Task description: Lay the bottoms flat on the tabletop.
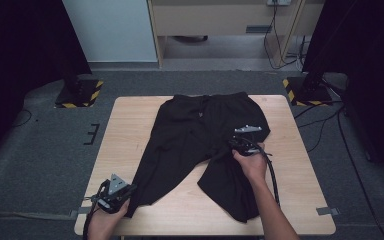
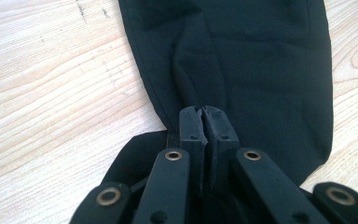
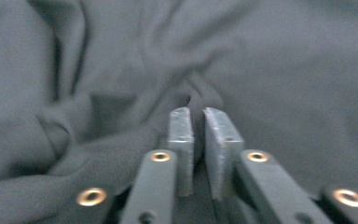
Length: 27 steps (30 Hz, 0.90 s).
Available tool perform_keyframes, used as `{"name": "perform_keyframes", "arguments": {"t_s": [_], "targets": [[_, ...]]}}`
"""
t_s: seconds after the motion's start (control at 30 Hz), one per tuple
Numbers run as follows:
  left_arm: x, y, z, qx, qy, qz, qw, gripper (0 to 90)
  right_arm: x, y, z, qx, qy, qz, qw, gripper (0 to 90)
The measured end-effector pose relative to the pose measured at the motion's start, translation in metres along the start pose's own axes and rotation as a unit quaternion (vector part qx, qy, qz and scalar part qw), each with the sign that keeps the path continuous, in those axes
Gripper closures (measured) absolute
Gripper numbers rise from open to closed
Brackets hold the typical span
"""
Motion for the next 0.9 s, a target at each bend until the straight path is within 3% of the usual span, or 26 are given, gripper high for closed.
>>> {"name": "perform_keyframes", "arguments": {"t_s": [0.07, 0.17, 0.23, 0.4, 0.57, 0.67, 0.73, 0.8, 0.9], "targets": [[-0.001, 0.0, 0.0, -0.001, 0.0, 0.003, 1.0, 85.5, -0.007, -0.003, 0.003, 0.01, 0.004, 0.018, 0.9998, 55.0], [-0.001, 0.0, 0.0, -0.005, -0.001, 0.005, 1.0, 85.4, -0.03, -0.007, 0.011, 0.007, 0.001, 0.052, 0.9986, 42.3], [0.0, 0.0, -0.001, -0.01, -0.003, 0.003, 0.9999, 85.2, -0.047, -0.012, 0.016, 0.007, 0.003, 0.069, 0.9976, 38.7], [0.0, -0.001, -0.002, -0.018, -0.001, 0.003, 0.9998, 84.0, -0.07, -0.04, 0.018, -0.017, 0.025, 0.057, 0.9979, 33.5], [0.0, -0.002, -0.002, -0.015, 0.001, 0.0, 0.9999, 83.2, -0.066, -0.069, 0.009, -0.03, 0.035, 0.026, 0.9986, 32.0], [-0.001, -0.003, -0.003, -0.02, 0.001, 0.002, 0.9998, 82.8, -0.06, -0.079, 0.006, -0.031, 0.038, 0.015, 0.9987, 37.3], [-0.001, -0.004, -0.004, -0.022, 0.001, 0.002, 0.9998, 82.7, -0.06, -0.081, 0.006, -0.036, 0.032, 0.026, 0.9985, 42.8], [0.0, -0.003, -0.004, -0.021, 0.001, 0.001, 0.9998, 82.6, -0.061, -0.081, 0.005, -0.043, 0.033, 0.029, 0.9981, 53.0], [-0.001, -0.003, -0.003, -0.02, 0.002, 0.0, 0.9998, 82.6, -0.064, -0.083, 0.002, -0.055, 0.031, 0.027, 0.9976, 76.9]]}}
Point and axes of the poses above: each handheld gripper's, and its own axes: x roughly forward along the jaws, y roughly out of its top, z roughly to its right, the point moved 5 cm from there along x, roughly forward along the jaws, and after that the axes turned 12 degrees about -y, right-handed, at the moved point
